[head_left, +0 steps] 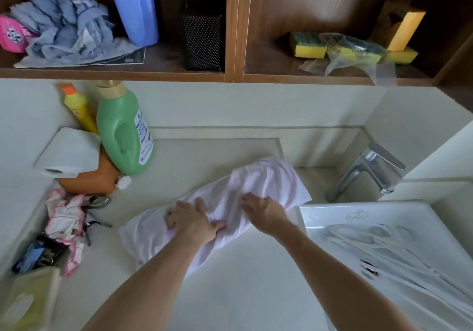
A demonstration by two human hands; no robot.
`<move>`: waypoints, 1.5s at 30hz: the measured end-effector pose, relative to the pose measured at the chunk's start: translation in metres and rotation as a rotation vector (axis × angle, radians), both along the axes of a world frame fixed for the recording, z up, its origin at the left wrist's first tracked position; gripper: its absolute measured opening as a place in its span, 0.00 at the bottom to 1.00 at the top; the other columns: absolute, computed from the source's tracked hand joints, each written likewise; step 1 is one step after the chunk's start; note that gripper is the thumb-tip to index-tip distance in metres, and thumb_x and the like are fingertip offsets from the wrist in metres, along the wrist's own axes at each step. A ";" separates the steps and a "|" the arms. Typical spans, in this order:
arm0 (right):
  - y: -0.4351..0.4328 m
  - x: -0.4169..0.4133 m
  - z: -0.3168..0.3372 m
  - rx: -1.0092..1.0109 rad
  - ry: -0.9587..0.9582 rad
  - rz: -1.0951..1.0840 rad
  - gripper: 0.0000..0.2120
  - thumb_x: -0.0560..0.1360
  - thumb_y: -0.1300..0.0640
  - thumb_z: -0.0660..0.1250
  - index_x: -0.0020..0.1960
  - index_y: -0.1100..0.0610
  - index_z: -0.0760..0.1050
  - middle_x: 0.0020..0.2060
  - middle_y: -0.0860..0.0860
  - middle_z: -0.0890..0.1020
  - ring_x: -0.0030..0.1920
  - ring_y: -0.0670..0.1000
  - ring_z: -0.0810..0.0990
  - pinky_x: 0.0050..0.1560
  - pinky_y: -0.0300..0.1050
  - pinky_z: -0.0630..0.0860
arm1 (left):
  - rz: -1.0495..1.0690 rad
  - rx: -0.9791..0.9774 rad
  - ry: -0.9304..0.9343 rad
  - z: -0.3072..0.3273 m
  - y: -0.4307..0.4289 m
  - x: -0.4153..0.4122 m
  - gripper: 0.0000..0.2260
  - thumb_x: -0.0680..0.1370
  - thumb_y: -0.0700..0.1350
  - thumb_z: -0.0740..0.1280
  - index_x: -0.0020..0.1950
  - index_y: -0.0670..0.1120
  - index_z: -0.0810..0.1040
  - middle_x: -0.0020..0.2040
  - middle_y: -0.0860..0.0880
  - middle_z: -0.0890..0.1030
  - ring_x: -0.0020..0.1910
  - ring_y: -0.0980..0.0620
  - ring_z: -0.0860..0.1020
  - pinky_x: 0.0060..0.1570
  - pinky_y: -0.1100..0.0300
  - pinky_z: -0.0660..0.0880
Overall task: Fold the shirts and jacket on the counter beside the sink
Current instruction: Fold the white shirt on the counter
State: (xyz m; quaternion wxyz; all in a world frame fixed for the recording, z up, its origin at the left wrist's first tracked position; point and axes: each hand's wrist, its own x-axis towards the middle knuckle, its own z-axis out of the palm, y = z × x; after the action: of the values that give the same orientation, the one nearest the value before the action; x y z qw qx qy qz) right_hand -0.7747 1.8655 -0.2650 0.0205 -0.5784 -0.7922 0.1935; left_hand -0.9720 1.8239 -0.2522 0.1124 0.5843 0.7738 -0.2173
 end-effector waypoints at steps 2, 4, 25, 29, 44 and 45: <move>-0.018 -0.003 -0.002 -0.185 0.063 -0.076 0.22 0.81 0.38 0.53 0.73 0.40 0.57 0.52 0.57 0.83 0.42 0.59 0.85 0.51 0.51 0.80 | -0.047 0.029 -0.113 0.007 -0.005 0.003 0.41 0.73 0.77 0.50 0.75 0.50 0.67 0.71 0.41 0.73 0.66 0.40 0.74 0.59 0.49 0.74; -0.025 0.001 -0.007 -0.179 0.065 -0.176 0.28 0.80 0.37 0.54 0.76 0.41 0.50 0.54 0.62 0.82 0.46 0.63 0.84 0.55 0.52 0.78 | -0.125 0.020 -0.247 0.011 -0.010 0.004 0.33 0.78 0.71 0.48 0.68 0.52 0.76 0.65 0.45 0.80 0.63 0.44 0.78 0.61 0.54 0.74; -0.038 0.022 -0.014 -0.136 0.309 -0.434 0.29 0.79 0.57 0.55 0.78 0.48 0.52 0.58 0.65 0.77 0.54 0.65 0.79 0.56 0.54 0.77 | 0.397 0.360 -1.036 -0.040 -0.028 -0.022 0.35 0.76 0.49 0.72 0.79 0.50 0.59 0.72 0.44 0.72 0.69 0.43 0.73 0.68 0.54 0.69; -0.042 0.012 -0.015 -0.206 0.285 -0.286 0.39 0.80 0.48 0.63 0.81 0.49 0.42 0.61 0.66 0.78 0.58 0.66 0.79 0.57 0.50 0.74 | 0.199 0.312 -1.224 -0.024 -0.030 -0.020 0.33 0.80 0.40 0.68 0.80 0.55 0.57 0.76 0.54 0.65 0.74 0.59 0.63 0.65 0.71 0.60; -0.038 0.026 0.036 -0.488 1.259 -0.388 0.58 0.66 0.61 0.81 0.80 0.40 0.45 0.73 0.49 0.66 0.65 0.51 0.77 0.55 0.40 0.80 | -0.001 0.379 -1.395 0.048 -0.014 -0.008 0.29 0.74 0.27 0.69 0.72 0.48 0.74 0.69 0.58 0.75 0.71 0.62 0.70 0.66 0.70 0.67; -0.033 0.028 0.044 -0.328 1.110 -0.338 0.55 0.68 0.64 0.79 0.81 0.43 0.47 0.73 0.50 0.64 0.67 0.50 0.74 0.53 0.32 0.78 | 0.009 0.411 -1.392 0.052 -0.012 -0.009 0.29 0.74 0.27 0.69 0.72 0.48 0.74 0.68 0.58 0.76 0.71 0.61 0.70 0.63 0.72 0.69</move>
State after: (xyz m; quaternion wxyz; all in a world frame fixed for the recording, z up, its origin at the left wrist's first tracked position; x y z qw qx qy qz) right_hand -0.7469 1.8325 -0.2206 0.3720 -0.5044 -0.5199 0.5804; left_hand -0.9808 1.8117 -0.1998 0.4675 0.5933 0.5507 0.3553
